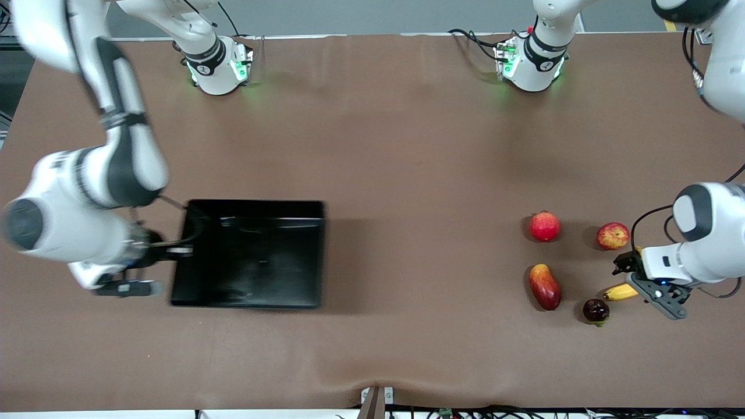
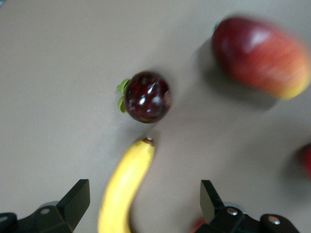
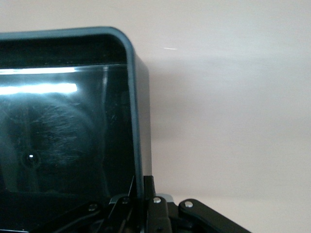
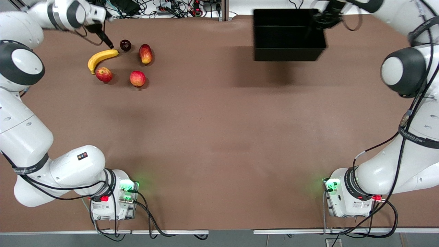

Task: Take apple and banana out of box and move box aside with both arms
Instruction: 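Place the banana by the fruits while the right gripper drags the tray, then release the tray with the right gripper and raise the left gripper away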

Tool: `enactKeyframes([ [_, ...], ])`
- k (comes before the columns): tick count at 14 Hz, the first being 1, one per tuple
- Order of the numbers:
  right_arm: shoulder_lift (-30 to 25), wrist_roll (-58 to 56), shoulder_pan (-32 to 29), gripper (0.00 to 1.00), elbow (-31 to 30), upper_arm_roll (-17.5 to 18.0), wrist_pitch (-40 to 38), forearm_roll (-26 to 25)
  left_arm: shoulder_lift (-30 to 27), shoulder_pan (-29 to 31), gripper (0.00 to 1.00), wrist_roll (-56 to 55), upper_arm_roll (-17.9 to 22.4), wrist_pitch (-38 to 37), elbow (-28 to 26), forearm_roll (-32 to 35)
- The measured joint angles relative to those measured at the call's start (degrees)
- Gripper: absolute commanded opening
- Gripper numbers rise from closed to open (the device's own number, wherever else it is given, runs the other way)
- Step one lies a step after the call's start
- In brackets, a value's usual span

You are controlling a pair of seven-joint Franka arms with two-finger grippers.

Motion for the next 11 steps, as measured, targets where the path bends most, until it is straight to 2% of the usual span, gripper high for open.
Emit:
enactKeyframes([
  [4, 1.48, -13.28, -11.57, 0.00, -1.83, 0.03, 2.26, -0.05, -10.07, -0.58, 1.00, -21.55, -5.24, -13.71, -0.25, -0.09],
  [9, 7.44, -16.87, -16.14, 0.00, -2.49, 0.10, 11.79, -1.23, -19.88, -0.62, 1.00, -37.11, -8.51, -22.55, -0.17, -3.58],
  [11, 9.81, -16.87, -17.33, 0.00, -2.45, 0.11, 14.11, -1.24, -22.83, -0.64, 1.00, -39.58, -8.90, -25.67, 1.03, -4.87],
])
